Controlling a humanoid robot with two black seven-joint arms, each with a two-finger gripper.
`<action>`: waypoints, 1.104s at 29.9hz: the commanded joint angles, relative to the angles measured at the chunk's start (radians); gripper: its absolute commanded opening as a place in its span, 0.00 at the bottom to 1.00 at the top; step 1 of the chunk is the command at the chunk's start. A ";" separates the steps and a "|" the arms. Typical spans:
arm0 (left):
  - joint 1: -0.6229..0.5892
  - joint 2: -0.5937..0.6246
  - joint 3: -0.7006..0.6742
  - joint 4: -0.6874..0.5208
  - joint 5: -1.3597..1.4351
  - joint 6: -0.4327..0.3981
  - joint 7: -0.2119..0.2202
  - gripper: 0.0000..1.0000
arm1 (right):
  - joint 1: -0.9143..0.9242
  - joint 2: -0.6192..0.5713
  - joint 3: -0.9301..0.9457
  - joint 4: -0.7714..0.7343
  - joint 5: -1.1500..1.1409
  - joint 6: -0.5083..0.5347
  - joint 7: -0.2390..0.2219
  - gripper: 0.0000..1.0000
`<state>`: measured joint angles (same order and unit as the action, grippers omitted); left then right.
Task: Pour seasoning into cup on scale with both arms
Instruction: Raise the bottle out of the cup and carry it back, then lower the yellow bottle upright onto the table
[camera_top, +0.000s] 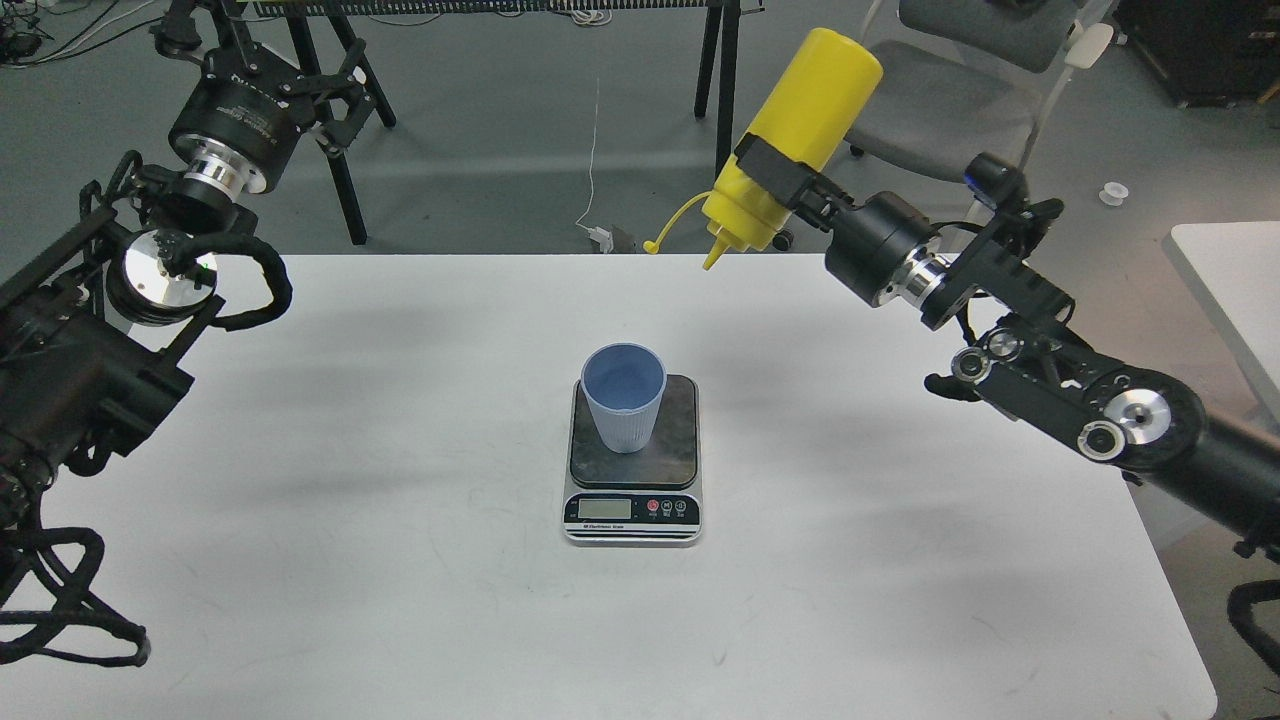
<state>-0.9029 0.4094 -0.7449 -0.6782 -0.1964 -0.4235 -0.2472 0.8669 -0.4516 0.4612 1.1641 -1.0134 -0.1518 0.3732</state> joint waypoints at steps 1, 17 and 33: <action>0.001 -0.003 0.002 -0.001 0.000 0.002 0.000 0.99 | -0.017 -0.085 0.010 0.080 0.227 0.049 0.000 0.41; 0.004 -0.014 -0.007 -0.003 0.000 0.002 -0.004 0.99 | -0.391 -0.170 0.323 0.192 0.898 0.317 -0.010 0.40; 0.001 -0.023 -0.010 -0.003 -0.001 0.002 -0.006 0.99 | -0.655 -0.150 0.379 0.193 1.240 0.544 -0.011 0.40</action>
<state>-0.9025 0.3857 -0.7549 -0.6822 -0.1979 -0.4205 -0.2533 0.2536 -0.6190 0.8404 1.3552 0.1893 0.3623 0.3606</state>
